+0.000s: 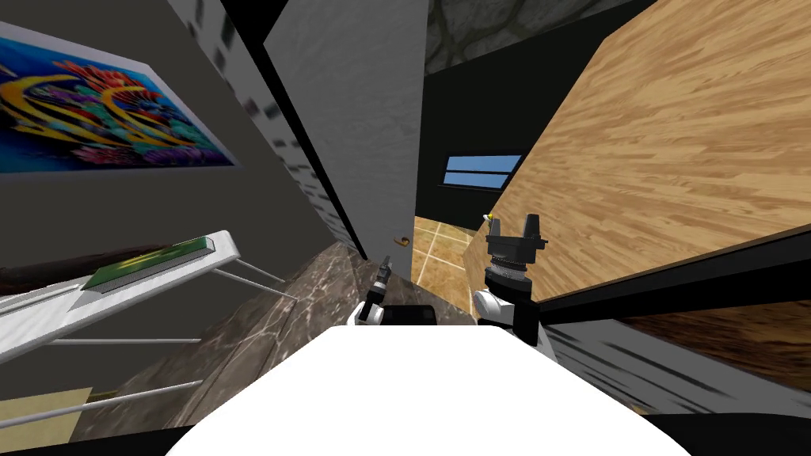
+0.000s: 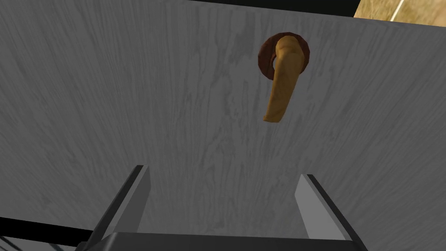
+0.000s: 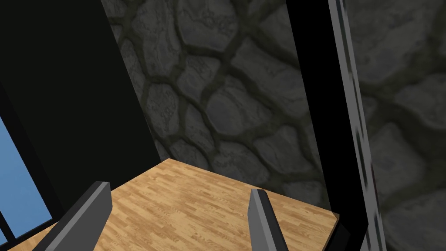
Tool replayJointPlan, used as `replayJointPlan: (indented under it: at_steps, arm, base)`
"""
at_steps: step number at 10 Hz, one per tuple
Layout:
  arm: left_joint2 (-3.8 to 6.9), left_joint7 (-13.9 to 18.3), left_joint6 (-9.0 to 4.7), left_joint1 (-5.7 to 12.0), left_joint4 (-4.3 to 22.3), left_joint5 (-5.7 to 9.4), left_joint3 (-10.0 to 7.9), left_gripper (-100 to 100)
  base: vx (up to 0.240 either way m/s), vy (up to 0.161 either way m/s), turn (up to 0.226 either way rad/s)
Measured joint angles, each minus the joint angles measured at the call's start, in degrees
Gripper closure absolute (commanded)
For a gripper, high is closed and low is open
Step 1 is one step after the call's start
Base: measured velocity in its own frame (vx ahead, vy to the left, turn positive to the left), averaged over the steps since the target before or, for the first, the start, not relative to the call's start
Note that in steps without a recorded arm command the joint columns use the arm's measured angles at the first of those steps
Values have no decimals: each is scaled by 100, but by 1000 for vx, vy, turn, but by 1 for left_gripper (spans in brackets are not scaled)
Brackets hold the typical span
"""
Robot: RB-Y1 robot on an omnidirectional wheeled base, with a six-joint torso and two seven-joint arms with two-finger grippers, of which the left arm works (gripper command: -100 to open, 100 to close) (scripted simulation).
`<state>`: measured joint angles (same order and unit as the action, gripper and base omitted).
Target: Push the door open
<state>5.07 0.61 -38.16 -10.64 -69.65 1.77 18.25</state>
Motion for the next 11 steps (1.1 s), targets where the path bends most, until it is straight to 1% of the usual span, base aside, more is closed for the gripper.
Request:
replayJointPlan:
  at_steps: [1, 2, 3, 6, 8, 9, 10, 11]
  arm:
    - [0, 8, -26, 25, 101, -14, 49, -100]
    - [0, 18, -17, 70, 187, -26, 93, -100]
    - [-14, 19, -35, 95, 296, -41, 140, -100]
    - [-32, 35, -181, 210, 708, -75, 257, -100]
    - [-47, 54, -251, 301, 980, -100, 350, -100]
    - [-39, 66, -253, 311, 1037, -113, 399, -100]
    - [-51, 75, -291, 363, 1176, -120, 427, -100]
    - [-56, 81, -311, 390, 1256, -129, 460, -100]
  base:
    - [72, 83, -99]
    - [60, 90, -74]
    - [54, 78, -90]
    - [70, 84, -94]
    - [95, 113, -95]
    - [92, 93, -61]
    - [67, 77, -66]
    - [52, 60, -48]
